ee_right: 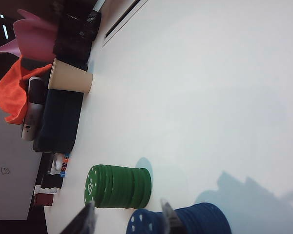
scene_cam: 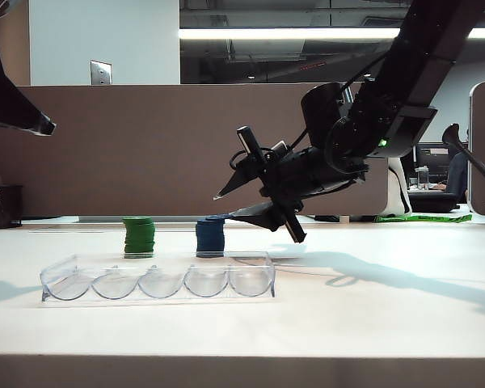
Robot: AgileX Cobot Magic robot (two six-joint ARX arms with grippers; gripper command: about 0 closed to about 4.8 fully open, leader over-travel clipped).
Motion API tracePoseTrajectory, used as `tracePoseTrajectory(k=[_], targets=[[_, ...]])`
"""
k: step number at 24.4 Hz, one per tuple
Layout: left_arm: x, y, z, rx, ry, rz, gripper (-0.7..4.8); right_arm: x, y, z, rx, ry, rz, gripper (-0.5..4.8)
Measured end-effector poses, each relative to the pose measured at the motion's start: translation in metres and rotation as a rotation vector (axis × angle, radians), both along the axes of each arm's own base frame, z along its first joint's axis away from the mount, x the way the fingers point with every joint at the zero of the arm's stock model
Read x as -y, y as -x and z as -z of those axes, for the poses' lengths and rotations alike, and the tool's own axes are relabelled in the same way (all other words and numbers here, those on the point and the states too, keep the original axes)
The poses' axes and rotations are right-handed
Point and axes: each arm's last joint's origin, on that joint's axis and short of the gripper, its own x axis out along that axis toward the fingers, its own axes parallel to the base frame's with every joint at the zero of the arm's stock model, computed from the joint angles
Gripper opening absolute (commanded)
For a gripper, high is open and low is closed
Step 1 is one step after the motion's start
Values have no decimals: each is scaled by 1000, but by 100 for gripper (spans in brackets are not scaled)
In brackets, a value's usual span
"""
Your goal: Pick up the chip in the box and place it on the pile of chips with the same color.
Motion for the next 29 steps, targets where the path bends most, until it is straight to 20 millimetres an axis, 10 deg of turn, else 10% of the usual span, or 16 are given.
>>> tracePoseTrajectory(k=[11, 29], targets=[[0, 0, 0, -5, 0, 0, -6, -1, 1, 0, -4, -9, -30, 181], [0, 1, 1, -13, 0, 1, -6, -3, 3, 2, -27, 2, -36, 339]])
